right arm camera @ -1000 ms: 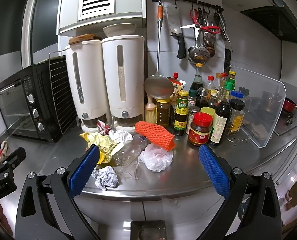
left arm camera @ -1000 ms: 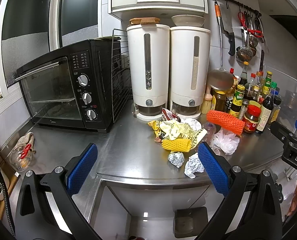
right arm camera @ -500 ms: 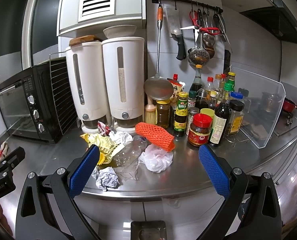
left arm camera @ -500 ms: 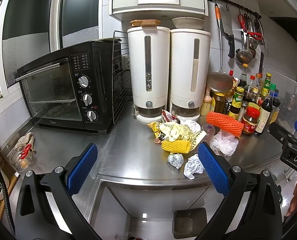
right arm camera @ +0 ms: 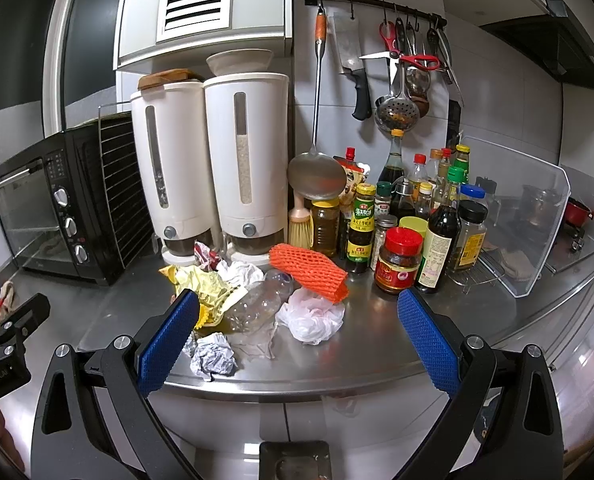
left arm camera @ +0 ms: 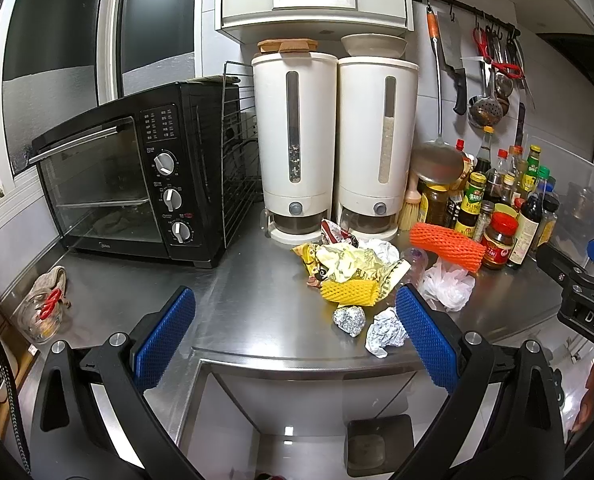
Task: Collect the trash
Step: 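Grasp the foil ball with the left tool while the right tool grasps the white plastic bag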
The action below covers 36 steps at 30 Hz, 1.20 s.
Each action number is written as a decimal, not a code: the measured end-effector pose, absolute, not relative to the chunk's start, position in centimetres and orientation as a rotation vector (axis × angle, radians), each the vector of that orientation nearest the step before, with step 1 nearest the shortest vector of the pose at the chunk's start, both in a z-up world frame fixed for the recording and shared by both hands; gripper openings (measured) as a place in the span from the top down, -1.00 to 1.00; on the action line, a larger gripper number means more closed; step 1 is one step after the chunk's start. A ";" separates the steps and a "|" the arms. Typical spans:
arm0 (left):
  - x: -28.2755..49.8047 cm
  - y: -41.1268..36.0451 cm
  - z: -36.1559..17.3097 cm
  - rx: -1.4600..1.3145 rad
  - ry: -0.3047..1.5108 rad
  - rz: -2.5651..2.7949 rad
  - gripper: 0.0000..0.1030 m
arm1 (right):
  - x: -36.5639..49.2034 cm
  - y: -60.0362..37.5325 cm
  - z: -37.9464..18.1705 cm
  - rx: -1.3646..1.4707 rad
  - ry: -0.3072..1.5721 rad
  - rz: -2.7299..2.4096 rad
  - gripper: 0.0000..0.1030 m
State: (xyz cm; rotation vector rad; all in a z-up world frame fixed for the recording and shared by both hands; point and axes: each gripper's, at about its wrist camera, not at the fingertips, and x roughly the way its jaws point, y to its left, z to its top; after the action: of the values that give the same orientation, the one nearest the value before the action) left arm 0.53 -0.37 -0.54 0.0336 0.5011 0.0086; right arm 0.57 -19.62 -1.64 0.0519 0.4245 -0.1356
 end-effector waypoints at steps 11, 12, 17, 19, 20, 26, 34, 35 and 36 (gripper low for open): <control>1.1 -0.1 -0.9 0.031 0.510 0.012 -0.85 | 0.7 -19.8 -1.7 0.050 0.428 -0.134 -0.94; 1.2 -0.1 -1.0 0.029 0.512 0.011 -0.85 | 0.7 -20.0 -1.7 0.046 0.427 -0.139 -0.94; 2.3 -0.2 -1.7 0.037 0.532 0.011 -0.85 | 1.9 -21.5 -2.1 0.080 0.435 -0.133 -0.94; 3.0 -0.4 -2.2 0.049 0.546 0.012 -0.85 | 2.8 -22.1 -2.6 0.088 0.460 -0.135 -0.94; 3.4 -0.5 -2.5 0.056 0.556 0.010 -0.84 | 3.5 -22.5 -3.0 0.096 0.482 -0.131 -0.94; 6.5 -1.3 -5.1 0.078 0.638 -0.005 -0.84 | 7.1 -23.8 -6.0 0.103 0.589 -0.145 -0.94; 11.3 -3.1 -8.7 0.091 0.760 -0.072 -0.84 | 12.0 -25.9 -9.8 0.167 0.724 -0.136 -0.94; 12.1 -3.3 -9.2 0.088 0.780 -0.082 -0.84 | 12.6 -26.0 -10.2 0.174 0.743 -0.126 -0.94; 12.8 -3.4 -9.6 0.082 0.798 -0.089 -0.84 | 13.3 -26.1 -10.7 0.175 0.771 -0.112 -0.94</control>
State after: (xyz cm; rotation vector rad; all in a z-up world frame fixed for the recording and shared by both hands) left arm 12.78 -3.40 -9.63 0.0820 0.7977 -0.0888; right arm 13.32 -26.12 -10.69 0.1750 0.7712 -0.1125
